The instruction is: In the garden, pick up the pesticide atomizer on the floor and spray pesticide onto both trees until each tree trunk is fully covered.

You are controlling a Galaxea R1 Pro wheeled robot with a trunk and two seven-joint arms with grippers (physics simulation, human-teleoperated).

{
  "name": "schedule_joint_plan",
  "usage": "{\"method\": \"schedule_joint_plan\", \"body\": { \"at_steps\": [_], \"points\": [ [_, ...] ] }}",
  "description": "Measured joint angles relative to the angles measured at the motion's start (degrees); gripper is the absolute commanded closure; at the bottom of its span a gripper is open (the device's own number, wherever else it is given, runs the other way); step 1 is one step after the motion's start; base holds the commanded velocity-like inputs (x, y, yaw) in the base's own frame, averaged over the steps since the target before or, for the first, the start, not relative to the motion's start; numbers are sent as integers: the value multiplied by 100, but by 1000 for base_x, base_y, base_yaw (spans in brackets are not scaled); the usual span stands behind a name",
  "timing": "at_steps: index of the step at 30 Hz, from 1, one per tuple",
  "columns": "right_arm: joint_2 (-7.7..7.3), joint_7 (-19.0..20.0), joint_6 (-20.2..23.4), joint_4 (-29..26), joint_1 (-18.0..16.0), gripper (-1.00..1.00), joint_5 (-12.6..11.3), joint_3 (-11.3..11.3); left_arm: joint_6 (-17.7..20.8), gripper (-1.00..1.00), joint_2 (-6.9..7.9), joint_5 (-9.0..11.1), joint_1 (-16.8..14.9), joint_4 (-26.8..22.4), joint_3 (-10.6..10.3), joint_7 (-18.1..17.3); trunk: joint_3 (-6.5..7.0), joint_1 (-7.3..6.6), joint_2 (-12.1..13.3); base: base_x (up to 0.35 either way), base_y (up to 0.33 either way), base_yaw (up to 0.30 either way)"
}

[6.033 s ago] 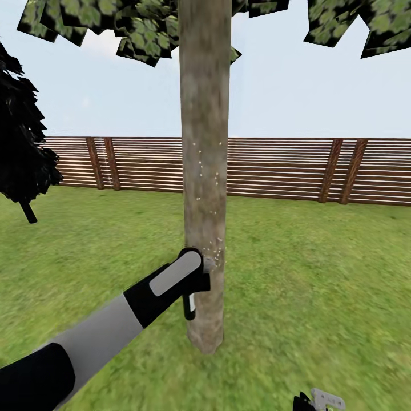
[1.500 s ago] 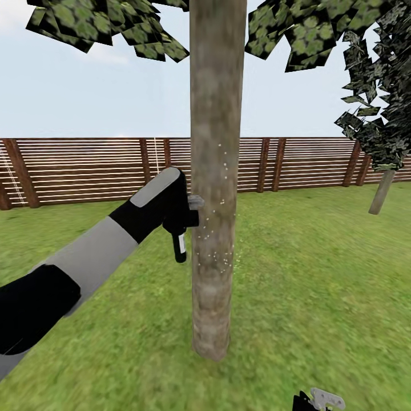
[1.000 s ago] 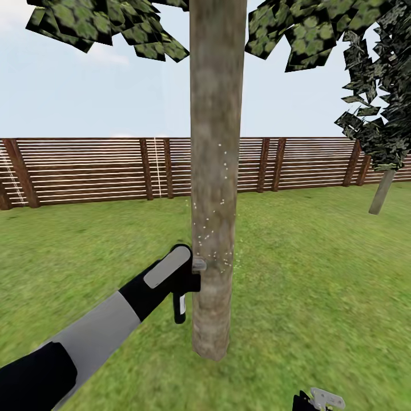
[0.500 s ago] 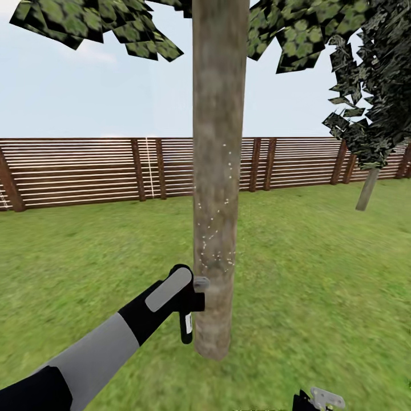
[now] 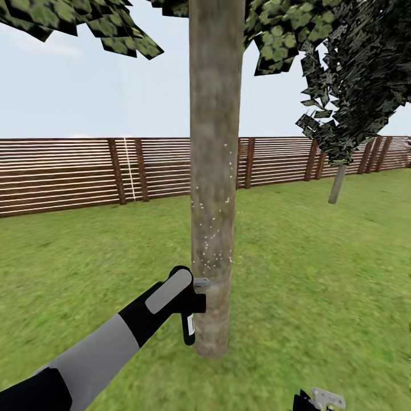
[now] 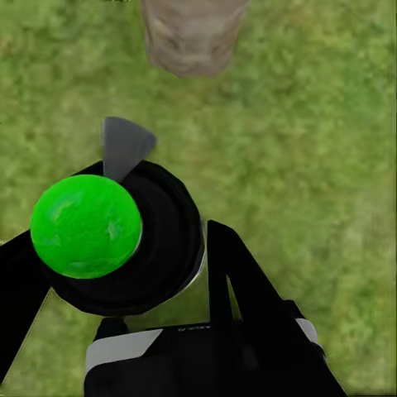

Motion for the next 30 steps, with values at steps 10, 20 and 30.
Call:
{"method": "schedule_joint_plan", "body": {
  "at_steps": [10, 20, 30],
  "points": [
    [0, 0, 1, 0, -2, 100, 0, 0, 0, 100, 0, 0, 0, 5, -6, -4, 0, 0, 0, 0, 333, -248],
    [1, 0, 1, 0, -2, 100, 0, 0, 1, 100, 0, 1, 0, 5, -9, -4, 0, 0, 0, 0, 333, -248],
    [0, 0, 1, 0, 0, 100, 0, 0, 5, 100, 0, -1, 0, 38, -9, -236, 0, 0, 0, 0, 333, -248]
  ]
}}
